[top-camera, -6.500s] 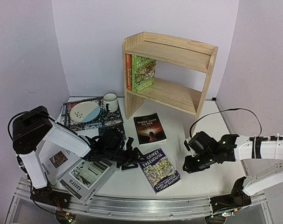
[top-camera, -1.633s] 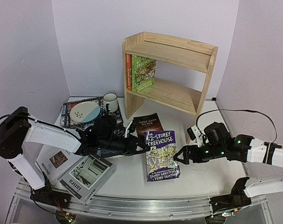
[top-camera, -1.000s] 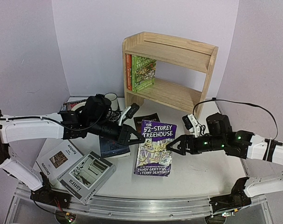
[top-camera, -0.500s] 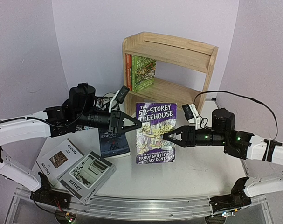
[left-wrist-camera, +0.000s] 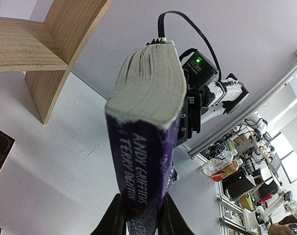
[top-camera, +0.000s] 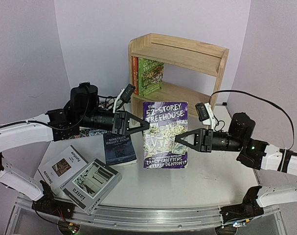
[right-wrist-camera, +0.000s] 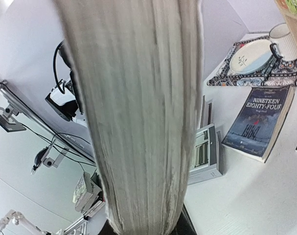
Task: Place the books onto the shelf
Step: Pass from the left arm to the right, then pass from the right arm to the left, then place the book on the shelf.
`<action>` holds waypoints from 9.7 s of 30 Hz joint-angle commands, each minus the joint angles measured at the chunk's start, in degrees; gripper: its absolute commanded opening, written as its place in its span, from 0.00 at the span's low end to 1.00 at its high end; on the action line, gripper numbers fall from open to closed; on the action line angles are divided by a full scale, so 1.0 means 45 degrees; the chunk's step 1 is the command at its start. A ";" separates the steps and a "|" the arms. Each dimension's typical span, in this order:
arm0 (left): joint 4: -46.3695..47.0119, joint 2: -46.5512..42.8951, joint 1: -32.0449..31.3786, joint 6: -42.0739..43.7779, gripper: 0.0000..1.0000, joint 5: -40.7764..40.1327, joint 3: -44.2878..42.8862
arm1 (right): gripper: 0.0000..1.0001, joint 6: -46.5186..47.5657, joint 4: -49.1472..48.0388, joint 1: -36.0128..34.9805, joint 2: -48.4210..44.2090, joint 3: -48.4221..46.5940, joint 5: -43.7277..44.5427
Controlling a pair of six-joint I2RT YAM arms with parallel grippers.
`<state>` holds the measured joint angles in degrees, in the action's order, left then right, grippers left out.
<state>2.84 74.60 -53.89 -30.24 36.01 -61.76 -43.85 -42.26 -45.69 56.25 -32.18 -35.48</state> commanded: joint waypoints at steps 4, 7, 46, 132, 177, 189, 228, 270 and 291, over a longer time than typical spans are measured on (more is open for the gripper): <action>0.1732 0.0070 0.0142 -0.0127 0.41 0.0464 -0.0566 | 0.00 -0.0161 -0.0761 0.0063 -0.0437 0.0133 0.0355; 0.1731 0.0191 0.0152 -0.0155 0.66 0.0533 -0.0283 | 0.00 -0.0038 -0.0777 0.0062 -0.0565 0.0091 0.0654; 0.3916 0.0691 0.0782 -0.1259 0.64 0.2492 0.1261 | 0.00 0.0940 -0.0549 0.0069 -0.0252 -0.1767 0.0206; 0.0323 0.2118 -0.0504 0.2924 0.00 -0.7670 -0.0660 | 0.98 0.5896 0.5739 0.0074 -0.5013 0.5273 1.1039; 0.1231 0.5045 0.0700 0.6434 0.00 -0.9677 -0.6080 | 0.98 0.5938 0.5564 0.0059 -0.4512 0.5178 1.0853; 0.1431 0.4632 0.0697 0.6586 0.00 -0.9847 -0.5634 | 0.98 0.5935 0.5544 0.0059 -0.4354 0.5120 1.0855; 0.4090 0.5090 0.0701 0.6295 0.00 -1.0184 -0.3899 | 0.98 0.5917 0.5525 0.0067 -0.4320 0.5119 1.0898; 0.3997 0.8204 0.2205 0.7451 0.00 -0.9567 -0.7399 | 0.98 0.5897 0.5544 0.0065 -0.4334 0.5120 1.0979; 0.2837 0.8943 0.2928 0.6827 0.00 -0.9642 -0.8959 | 0.98 0.5896 0.5544 0.0068 -0.4327 0.5120 1.0929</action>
<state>13.38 115.48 -41.53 1.10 -5.76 -98.21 -17.76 -16.29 -45.41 36.82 -8.82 13.06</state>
